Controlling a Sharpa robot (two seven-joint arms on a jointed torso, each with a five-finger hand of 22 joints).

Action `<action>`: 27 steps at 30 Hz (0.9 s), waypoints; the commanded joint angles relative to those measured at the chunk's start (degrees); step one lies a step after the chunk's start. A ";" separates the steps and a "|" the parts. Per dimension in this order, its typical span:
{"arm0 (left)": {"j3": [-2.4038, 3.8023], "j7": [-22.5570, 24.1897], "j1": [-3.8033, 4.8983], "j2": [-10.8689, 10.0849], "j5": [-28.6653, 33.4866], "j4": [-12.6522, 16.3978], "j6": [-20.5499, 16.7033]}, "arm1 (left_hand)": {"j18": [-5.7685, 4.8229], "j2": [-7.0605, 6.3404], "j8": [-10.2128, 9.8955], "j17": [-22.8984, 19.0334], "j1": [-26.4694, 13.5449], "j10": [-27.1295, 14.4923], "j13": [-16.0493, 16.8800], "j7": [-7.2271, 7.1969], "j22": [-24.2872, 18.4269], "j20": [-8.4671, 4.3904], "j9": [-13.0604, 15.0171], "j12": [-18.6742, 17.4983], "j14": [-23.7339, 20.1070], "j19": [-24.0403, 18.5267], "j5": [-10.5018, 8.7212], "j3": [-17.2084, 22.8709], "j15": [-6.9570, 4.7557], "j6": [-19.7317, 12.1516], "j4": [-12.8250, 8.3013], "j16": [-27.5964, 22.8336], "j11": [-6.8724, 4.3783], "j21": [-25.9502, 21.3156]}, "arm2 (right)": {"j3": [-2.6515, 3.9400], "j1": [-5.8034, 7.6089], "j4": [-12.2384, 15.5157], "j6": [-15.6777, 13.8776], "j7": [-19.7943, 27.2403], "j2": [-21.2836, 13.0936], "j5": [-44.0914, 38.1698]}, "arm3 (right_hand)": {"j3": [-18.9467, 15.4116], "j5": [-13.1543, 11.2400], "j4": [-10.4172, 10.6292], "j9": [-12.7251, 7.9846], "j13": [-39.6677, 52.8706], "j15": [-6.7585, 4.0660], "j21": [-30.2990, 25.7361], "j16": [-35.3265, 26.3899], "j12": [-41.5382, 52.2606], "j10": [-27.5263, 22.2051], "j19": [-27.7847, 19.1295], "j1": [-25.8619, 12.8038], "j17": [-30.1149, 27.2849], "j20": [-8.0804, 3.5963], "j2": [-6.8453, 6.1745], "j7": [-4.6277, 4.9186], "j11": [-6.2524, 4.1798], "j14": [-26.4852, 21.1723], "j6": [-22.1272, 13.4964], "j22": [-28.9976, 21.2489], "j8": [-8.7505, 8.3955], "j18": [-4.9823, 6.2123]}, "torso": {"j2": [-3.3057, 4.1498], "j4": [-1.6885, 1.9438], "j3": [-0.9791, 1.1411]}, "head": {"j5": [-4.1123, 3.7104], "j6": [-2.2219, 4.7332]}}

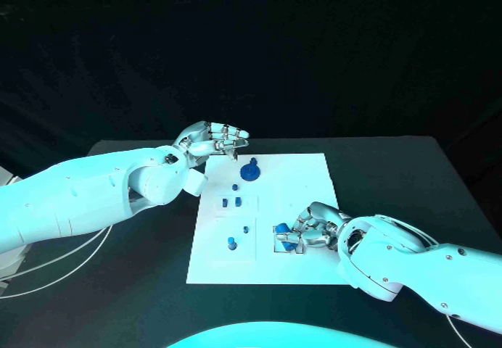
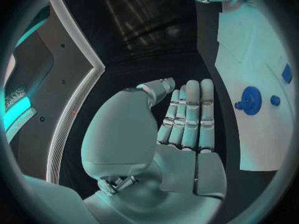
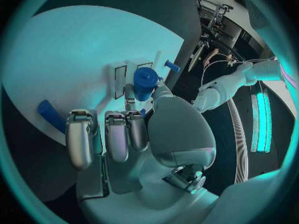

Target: Assemble the parts on the task board

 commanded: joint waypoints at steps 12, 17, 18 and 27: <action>0.04 0.01 0.05 0.06 0.38 0.08 1.00 | 0.86 0.07 -0.15 -0.05 -0.35 -0.47 -0.06 0.06 -0.08 0.36 -0.05 0.30 -0.26 -0.09 0.20 -0.08 0.10 -0.26 0.42 -0.08 0.01 -0.30 | -0.03 -0.38 -1.03 1.42 -0.38 0.69 -2.76 | -6.05 -0.02 -0.03 0.21 11.24 -0.37 -0.19 -0.20 -0.66 3.28 4.76 -6.73 11.09 -0.53 1.26 -1.26 -0.32 5.12 0.67 13.86 1.50 -0.76 | 0.03 -0.06 0.01 | -0.04 0.21; 0.04 -0.04 0.05 0.02 0.38 0.10 1.04 | 0.86 0.07 -0.15 -0.05 -0.35 -0.47 -0.06 0.06 -0.08 0.36 -0.05 0.30 -0.26 -0.09 0.20 -0.08 0.10 -0.26 0.42 -0.08 0.01 -0.30 | -0.03 -0.42 -1.01 2.10 -0.46 0.55 -3.41 | -7.30 0.06 0.00 0.21 11.07 -0.34 -0.61 -0.27 -0.96 3.13 4.65 -7.76 10.93 -0.50 0.69 -1.21 -0.27 5.08 0.44 13.75 1.68 -0.68 | -0.01 -0.04 0.05 | 0.01 0.14; 0.04 -0.05 0.05 -0.02 0.38 0.11 1.03 | 0.86 0.07 -0.15 -0.05 -0.35 -0.47 -0.06 0.06 -0.08 0.36 -0.05 0.30 -0.26 -0.09 0.20 -0.08 0.10 -0.26 0.42 -0.08 0.01 -0.30 | -0.03 -0.43 -0.96 2.30 -0.45 0.44 -3.54 | -7.41 0.07 -0.03 0.20 10.97 -0.33 -0.79 -0.33 -1.09 3.06 4.60 -7.78 10.78 -0.49 0.56 -1.20 -0.26 5.05 0.39 13.70 1.69 -0.64 | -0.03 -0.04 0.06 | 0.01 0.11; 0.04 -0.08 0.04 -0.18 0.38 0.13 1.01 | 0.86 0.07 -0.15 -0.05 -0.35 -0.47 -0.06 0.06 -0.08 0.36 -0.05 0.30 -0.26 -0.09 0.20 -0.08 0.10 -0.26 0.42 -0.08 0.01 -0.30 | -0.03 -0.57 0.72 2.11 2.67 -1.19 -3.97 | -7.43 0.16 -0.21 0.11 11.11 -0.28 -0.85 -0.34 -1.09 3.12 4.58 -3.89 10.86 -0.43 1.37 -1.17 -0.22 5.06 -0.01 13.69 2.06 -0.63 | 0.02 0.02 0.10 | -0.17 0.11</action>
